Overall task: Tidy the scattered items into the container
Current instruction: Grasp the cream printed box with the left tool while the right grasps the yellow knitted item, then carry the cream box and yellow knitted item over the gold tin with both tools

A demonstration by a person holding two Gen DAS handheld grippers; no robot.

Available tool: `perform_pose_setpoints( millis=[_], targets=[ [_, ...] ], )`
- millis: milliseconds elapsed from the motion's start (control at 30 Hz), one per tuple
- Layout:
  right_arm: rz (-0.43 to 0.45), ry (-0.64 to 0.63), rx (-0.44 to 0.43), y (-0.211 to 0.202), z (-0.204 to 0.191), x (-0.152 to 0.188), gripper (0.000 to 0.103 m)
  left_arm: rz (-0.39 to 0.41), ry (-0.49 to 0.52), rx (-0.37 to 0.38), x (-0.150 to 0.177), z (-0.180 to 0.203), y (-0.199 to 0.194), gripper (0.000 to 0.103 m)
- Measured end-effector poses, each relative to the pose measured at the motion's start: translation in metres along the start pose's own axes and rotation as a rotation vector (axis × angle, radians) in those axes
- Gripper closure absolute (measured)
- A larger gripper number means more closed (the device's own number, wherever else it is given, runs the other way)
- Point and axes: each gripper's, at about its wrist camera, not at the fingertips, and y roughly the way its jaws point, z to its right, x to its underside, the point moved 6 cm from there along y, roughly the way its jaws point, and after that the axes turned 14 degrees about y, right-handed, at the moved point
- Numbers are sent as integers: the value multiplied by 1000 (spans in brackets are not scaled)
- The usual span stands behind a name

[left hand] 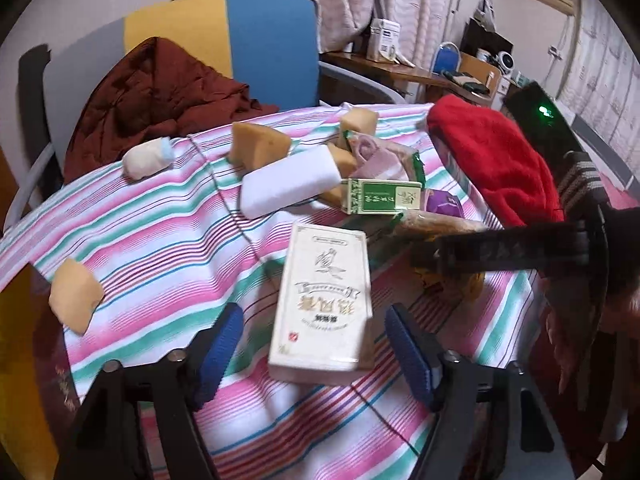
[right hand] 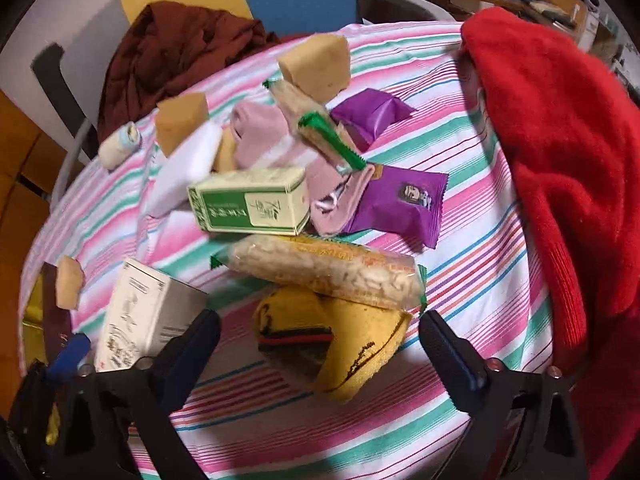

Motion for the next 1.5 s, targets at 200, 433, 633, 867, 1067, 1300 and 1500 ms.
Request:
perform_pose_setpoints(
  millis=[200,433,633,867,1067,1300,1500],
  targets=[
    [23,-102,34,4,-11,9,37,-32,-11,24,5,0,19,51],
    [1,-136,-207,-2,-35,16,39,-8,-105,113,18,-13,23,51],
    [8,-91,-247,-2,-35,11,39,26,-162,96,27,-22,14,52],
    [24,-107,-267,-3,-42,7,39,81,-184,60,33,-28,-11,52],
    [11,-147,-292,-1,-48,12,39,101,-219,55,43,-36,-29,52],
    [-24,-173,-344,3,-60,20,39,168,-221,2,49,-48,-58,52],
    [-36,-233,-386,2,-76,34,39,212,-289,-31,65,-78,-87,52]
  ],
)
